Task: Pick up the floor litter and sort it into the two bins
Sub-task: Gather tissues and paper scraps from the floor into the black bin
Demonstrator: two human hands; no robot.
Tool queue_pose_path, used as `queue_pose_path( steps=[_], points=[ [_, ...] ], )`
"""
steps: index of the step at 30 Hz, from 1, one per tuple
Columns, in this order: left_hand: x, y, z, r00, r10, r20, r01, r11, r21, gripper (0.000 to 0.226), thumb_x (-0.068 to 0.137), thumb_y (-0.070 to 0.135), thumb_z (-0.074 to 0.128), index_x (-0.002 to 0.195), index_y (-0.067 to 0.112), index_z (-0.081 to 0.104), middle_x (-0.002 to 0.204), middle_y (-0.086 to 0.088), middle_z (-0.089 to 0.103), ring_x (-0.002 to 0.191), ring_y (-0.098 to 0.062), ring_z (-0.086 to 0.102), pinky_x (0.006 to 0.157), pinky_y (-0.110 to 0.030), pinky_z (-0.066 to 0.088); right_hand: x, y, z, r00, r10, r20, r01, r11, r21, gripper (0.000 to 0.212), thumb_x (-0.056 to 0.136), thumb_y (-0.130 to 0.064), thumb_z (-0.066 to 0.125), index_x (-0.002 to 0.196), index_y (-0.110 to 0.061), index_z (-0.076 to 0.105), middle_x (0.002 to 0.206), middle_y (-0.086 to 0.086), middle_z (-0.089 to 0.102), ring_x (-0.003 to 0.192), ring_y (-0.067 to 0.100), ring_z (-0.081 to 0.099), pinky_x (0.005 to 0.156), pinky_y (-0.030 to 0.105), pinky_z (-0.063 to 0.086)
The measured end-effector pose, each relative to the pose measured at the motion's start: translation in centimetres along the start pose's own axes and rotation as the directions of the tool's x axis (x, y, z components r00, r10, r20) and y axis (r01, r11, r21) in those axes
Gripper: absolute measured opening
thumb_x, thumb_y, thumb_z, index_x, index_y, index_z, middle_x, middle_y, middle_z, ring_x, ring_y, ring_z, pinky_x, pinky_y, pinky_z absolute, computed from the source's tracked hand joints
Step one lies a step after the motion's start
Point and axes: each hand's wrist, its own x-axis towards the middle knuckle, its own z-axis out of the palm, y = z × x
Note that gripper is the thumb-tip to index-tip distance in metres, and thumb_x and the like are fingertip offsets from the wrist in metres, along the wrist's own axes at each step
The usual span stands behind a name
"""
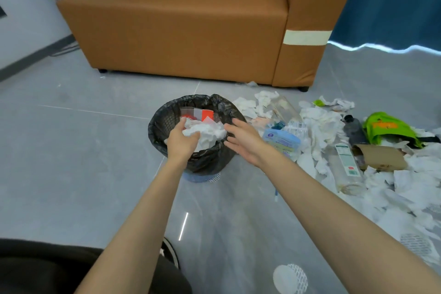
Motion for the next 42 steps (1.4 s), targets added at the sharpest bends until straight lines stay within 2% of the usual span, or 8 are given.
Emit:
queue_pose_path(
  steps=[8,11,15,20,24,34,40,42],
  points=[
    [-1.8,-1.7,3.5,0.956,0.161,0.247,-0.264,0.841,0.473,0.051,0.090,0.027,0.058,0.136,0.011,0.044,0.131,-0.011,0.056,0.122,-0.030,0.050,0.101,-0.038,0.038,-2.4,7.4,-7.8,0.971,0.074,-0.228,-0.139,0.948,-0.285,0.030,0.092,-0.010,0.053,0.122,-0.010,0.056,0.089,0.003,0.054,0.077,0.013,0.052,0.069,0.024,0.048],
    [-2.4,-2.5,4.2,0.938,0.217,0.270,-0.346,0.618,0.706,0.038,0.091,0.021,0.055,0.128,0.013,0.050,0.117,-0.012,0.062,0.112,-0.033,0.054,0.096,-0.038,0.035,-4.1,10.4,-11.0,0.955,0.165,-0.247,-0.256,0.879,-0.403,0.033,0.089,-0.010,0.058,0.122,-0.010,0.056,0.093,0.005,0.053,0.076,0.013,0.051,0.064,0.023,0.044],
    [-3.1,-2.9,4.7,0.933,0.271,0.237,-0.356,0.593,0.722,0.031,0.093,0.005,0.044,0.122,0.010,0.054,0.113,-0.015,0.061,0.106,-0.036,0.054,0.084,-0.039,0.038,-6.4,14.9,-14.4,0.948,0.200,-0.248,-0.315,0.706,-0.635,0.040,0.082,-0.011,0.068,0.121,-0.012,0.057,0.106,0.004,0.050,0.090,0.016,0.050,0.061,0.019,0.042],
    [-5.0,-3.2,5.8,0.907,0.314,0.280,-0.414,0.555,0.722,0.032,0.094,0.006,0.043,0.125,0.011,0.052,0.115,-0.013,0.060,0.107,-0.034,0.055,0.084,-0.040,0.040,-8.7,20.0,-16.2,0.941,0.278,-0.193,-0.290,0.366,-0.884,0.069,0.069,-0.027,0.080,0.129,-0.019,0.048,0.127,0.010,0.043,0.116,0.024,0.049,0.099,0.024,0.038],
    [-6.3,-3.2,6.4,0.892,0.343,0.295,-0.445,0.549,0.707,0.032,0.094,0.006,0.045,0.125,0.011,0.052,0.116,-0.012,0.061,0.108,-0.033,0.056,0.087,-0.041,0.041,-10.7,22.6,-16.2,0.952,0.178,-0.250,-0.288,0.246,-0.925,0.077,0.061,-0.035,0.083,0.126,-0.021,0.045,0.127,0.009,0.038,0.115,0.029,0.046,0.101,0.027,0.034],
    [-8.2,-3.1,6.3,0.887,0.331,0.321,-0.457,0.530,0.715,0.034,0.095,0.007,0.043,0.128,0.013,0.049,0.114,-0.011,0.061,0.108,-0.031,0.054,0.085,-0.039,0.038,-12.7,23.9,-16.2,0.937,0.131,-0.324,-0.350,0.323,-0.879,0.057,0.062,-0.023,0.082,0.102,-0.023,0.041,0.115,0.006,0.038,0.103,0.028,0.055,0.089,0.028,0.045],
    [-8.6,-3.4,5.6,0.893,0.324,0.313,-0.441,0.490,0.752,0.041,0.090,0.001,0.049,0.129,0.016,0.049,0.110,-0.010,0.062,0.104,-0.031,0.056,0.083,-0.036,0.039,-11.5,21.0,-14.7,0.944,0.270,-0.188,-0.225,0.114,-0.968,0.044,0.075,-0.026,0.075,0.114,-0.013,0.060,0.125,0.009,0.058,0.114,0.022,0.056,0.088,0.023,0.043],
    [-8.7,-3.4,5.2,0.895,0.319,0.313,-0.435,0.466,0.770,0.042,0.091,0.003,0.049,0.130,0.019,0.047,0.110,-0.008,0.062,0.104,-0.029,0.056,0.083,-0.035,0.039,-10.5,18.2,-13.6,0.971,0.183,-0.153,-0.194,0.227,-0.954,0.035,0.074,-0.025,0.076,0.105,-0.011,0.066,0.107,0.007,0.062,0.100,0.019,0.059,0.076,0.023,0.042]
  ],
)
